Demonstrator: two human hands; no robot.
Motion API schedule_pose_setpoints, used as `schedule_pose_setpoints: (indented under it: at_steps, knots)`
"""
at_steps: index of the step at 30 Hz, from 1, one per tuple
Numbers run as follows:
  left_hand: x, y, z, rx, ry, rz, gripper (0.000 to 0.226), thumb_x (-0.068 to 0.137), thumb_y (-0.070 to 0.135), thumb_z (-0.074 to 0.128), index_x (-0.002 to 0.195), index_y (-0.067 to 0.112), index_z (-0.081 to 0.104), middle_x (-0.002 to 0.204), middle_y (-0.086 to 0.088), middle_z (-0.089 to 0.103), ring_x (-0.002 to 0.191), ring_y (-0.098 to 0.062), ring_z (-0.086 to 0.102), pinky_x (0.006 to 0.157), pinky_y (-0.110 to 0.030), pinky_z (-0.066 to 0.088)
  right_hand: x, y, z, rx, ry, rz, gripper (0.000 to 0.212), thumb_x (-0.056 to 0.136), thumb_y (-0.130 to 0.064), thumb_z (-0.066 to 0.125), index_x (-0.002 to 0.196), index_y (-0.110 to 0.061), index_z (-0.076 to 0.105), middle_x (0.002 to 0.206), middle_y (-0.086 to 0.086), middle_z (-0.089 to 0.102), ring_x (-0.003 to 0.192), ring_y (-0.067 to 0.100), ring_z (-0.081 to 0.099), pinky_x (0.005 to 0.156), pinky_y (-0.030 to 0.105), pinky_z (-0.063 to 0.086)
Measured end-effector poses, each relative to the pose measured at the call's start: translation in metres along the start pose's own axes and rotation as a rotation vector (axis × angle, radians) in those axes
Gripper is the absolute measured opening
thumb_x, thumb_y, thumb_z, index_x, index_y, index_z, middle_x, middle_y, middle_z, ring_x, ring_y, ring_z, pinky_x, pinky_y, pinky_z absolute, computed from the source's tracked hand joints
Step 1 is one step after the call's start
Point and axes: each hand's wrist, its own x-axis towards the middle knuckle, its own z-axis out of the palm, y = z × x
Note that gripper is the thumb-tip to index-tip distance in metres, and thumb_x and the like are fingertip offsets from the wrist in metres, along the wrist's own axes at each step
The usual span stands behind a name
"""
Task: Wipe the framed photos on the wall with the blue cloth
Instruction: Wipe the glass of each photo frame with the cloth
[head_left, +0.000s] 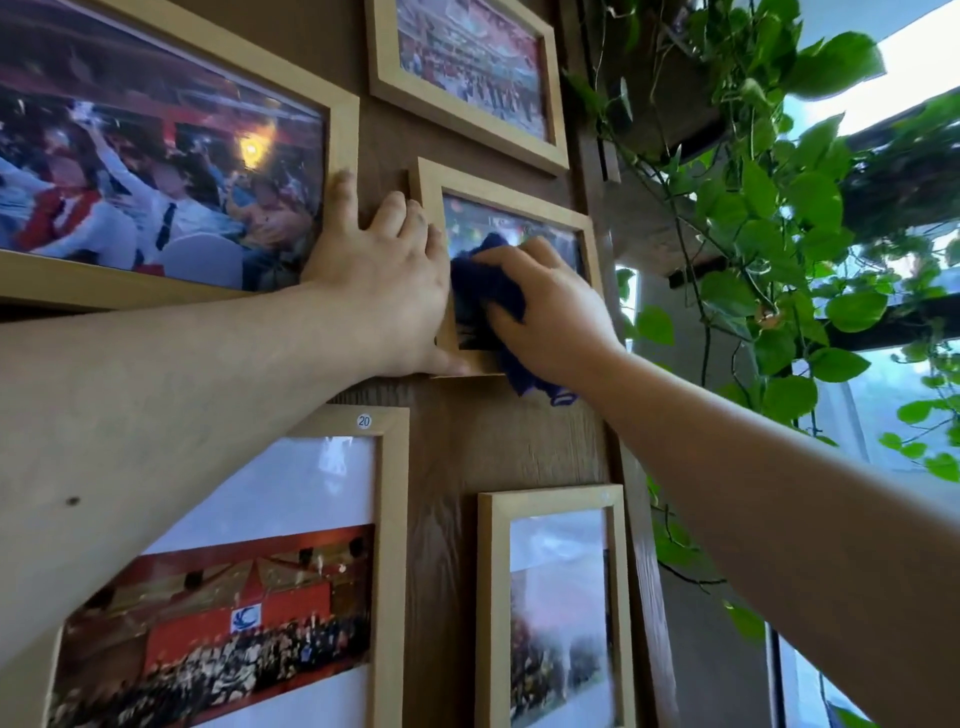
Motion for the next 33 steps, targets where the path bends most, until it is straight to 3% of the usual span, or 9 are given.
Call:
schedule_pose_setpoints:
  at_steps: [5, 11, 13, 17, 21, 29, 33]
  knots:
    - [-0.001, -0.001, 0.003, -0.002, 0.018, 0.003, 0.123, 0.062, 0.091, 0.033, 0.148, 0.005, 0.013, 0.155, -0.020, 0.021, 0.143, -0.034, 0.015, 0.112, -0.064, 0.008, -0.002, 0.028, -0.001, -0.114, 0.023, 0.080, 0.040, 0.085, -0.035, 0.053, 0.124, -0.033, 0.046, 0.116, 0.000, 0.052, 0.087, 0.026, 0.057, 0.061, 0.038, 0.051]
    - [-0.002, 0.000, 0.001, 0.014, -0.002, 0.006, 0.124, 0.063, 0.091, 0.031, 0.148, 0.004, 0.010, 0.156, -0.020, 0.017, 0.144, -0.033, 0.013, 0.113, -0.065, 0.007, -0.008, 0.066, -0.003, -0.124, 0.001, 0.487, 0.034, 0.089, -0.035, 0.047, 0.122, -0.031, 0.045, 0.117, 0.004, 0.051, 0.088, 0.029, 0.058, 0.064, 0.039, 0.045]
    - [-0.003, 0.000, 0.000, 0.024, -0.014, 0.006, 0.123, 0.063, 0.091, 0.031, 0.148, 0.004, 0.009, 0.157, -0.021, 0.013, 0.144, -0.033, 0.010, 0.113, -0.065, 0.005, -0.011, 0.058, 0.000, -0.079, 0.017, 0.455, 0.034, 0.088, -0.034, 0.049, 0.121, -0.029, 0.045, 0.116, 0.003, 0.051, 0.088, 0.027, 0.057, 0.063, 0.037, 0.043]
    - [-0.002, 0.001, -0.001, 0.044, -0.024, 0.013, 0.121, 0.065, 0.090, 0.031, 0.148, 0.005, 0.009, 0.158, -0.020, 0.010, 0.145, -0.033, 0.005, 0.114, -0.064, 0.003, -0.020, 0.024, 0.002, 0.036, 0.001, 0.150, 0.039, 0.088, -0.031, 0.054, 0.126, -0.029, 0.044, 0.116, 0.000, 0.049, 0.089, 0.022, 0.055, 0.065, 0.037, 0.048]
    - [-0.002, 0.001, 0.000, 0.047, -0.027, 0.009, 0.122, 0.064, 0.091, 0.030, 0.148, 0.005, 0.008, 0.158, -0.019, 0.009, 0.145, -0.033, 0.004, 0.114, -0.063, 0.003, -0.034, 0.018, 0.003, -0.074, 0.000, -0.041, 0.043, 0.087, -0.032, 0.055, 0.128, -0.028, 0.045, 0.116, 0.001, 0.052, 0.087, 0.022, 0.057, 0.061, 0.035, 0.049]
    - [0.000, 0.001, -0.001, 0.063, -0.047, 0.005, 0.122, 0.064, 0.090, 0.033, 0.148, 0.005, 0.010, 0.158, -0.020, 0.009, 0.145, -0.032, 0.006, 0.113, -0.064, 0.002, -0.048, 0.073, -0.005, -0.273, -0.021, 0.306, 0.039, 0.088, -0.035, 0.050, 0.126, -0.032, 0.045, 0.116, 0.005, 0.053, 0.089, 0.031, 0.058, 0.064, 0.039, 0.049]
    - [0.000, 0.001, -0.001, 0.053, -0.040, 0.004, 0.121, 0.065, 0.090, 0.032, 0.148, 0.005, 0.010, 0.158, -0.020, 0.009, 0.145, -0.033, 0.006, 0.113, -0.064, 0.003, -0.046, 0.056, -0.004, -0.256, -0.040, 0.169, 0.039, 0.088, -0.030, 0.053, 0.126, -0.026, 0.047, 0.116, 0.008, 0.053, 0.084, 0.031, 0.058, 0.059, 0.035, 0.045]
